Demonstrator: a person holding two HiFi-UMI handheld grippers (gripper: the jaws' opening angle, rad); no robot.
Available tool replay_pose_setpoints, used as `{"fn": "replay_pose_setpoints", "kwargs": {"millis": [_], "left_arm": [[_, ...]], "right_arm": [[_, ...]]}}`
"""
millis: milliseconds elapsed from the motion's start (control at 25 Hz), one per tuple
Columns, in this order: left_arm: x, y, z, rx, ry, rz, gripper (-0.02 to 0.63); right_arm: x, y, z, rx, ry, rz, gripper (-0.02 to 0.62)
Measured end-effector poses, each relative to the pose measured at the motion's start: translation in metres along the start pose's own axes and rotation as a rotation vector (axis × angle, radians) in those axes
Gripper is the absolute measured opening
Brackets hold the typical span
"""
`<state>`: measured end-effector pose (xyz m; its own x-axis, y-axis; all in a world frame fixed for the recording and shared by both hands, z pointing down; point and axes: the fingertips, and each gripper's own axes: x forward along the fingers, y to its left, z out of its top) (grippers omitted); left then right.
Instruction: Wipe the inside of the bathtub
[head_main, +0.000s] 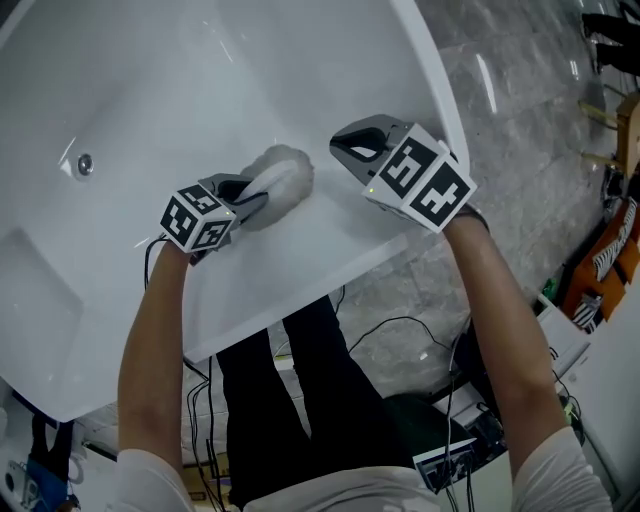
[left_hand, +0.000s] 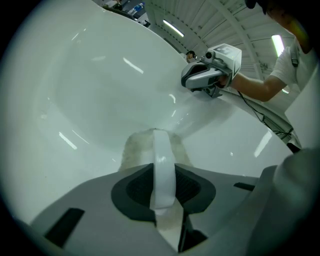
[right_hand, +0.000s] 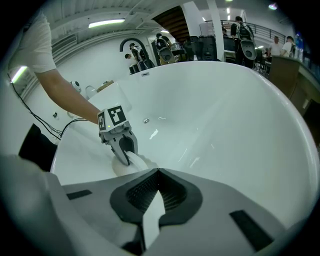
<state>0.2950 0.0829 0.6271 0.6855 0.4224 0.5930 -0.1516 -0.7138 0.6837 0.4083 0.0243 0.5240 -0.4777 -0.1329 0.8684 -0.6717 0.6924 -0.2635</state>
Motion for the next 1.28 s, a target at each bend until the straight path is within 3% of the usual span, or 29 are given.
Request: {"fn": "replay_pose_setpoints", "kwargs": {"millis": [360,600,880,1120,1280], "left_arm": [[-0.031,-0.071,0.039,0.062,-0.046,-0.081,0.095],[-0.061,-0.122,0.061,0.110,-0.085,-0.082,0.095],[-0.085,-0.150,0.062,0.125,-0.094,-0.092,0.095],[-0.127,-0.153,0.021,0.118,-0.095,-0.096,0.095],[-0.130,-0.151,0.018,0.115,-0.080,-0.093,0.095]], "right_arm": [[-0.030,0.007,0.008,0.004,-0.052,-0.001,0.018],[-0.042,0.021,0.018,-0.018,-0.062,0.009,0.018],[-0.043,0.029,0.024,-0.027,-0.074,0.015,0.018],[-0.020,0.066,0.049,-0.038,-0.073,0.018,0.020],[-0.022,0.067,0.049,-0.027,-0.079,0.023,0.018]]}}
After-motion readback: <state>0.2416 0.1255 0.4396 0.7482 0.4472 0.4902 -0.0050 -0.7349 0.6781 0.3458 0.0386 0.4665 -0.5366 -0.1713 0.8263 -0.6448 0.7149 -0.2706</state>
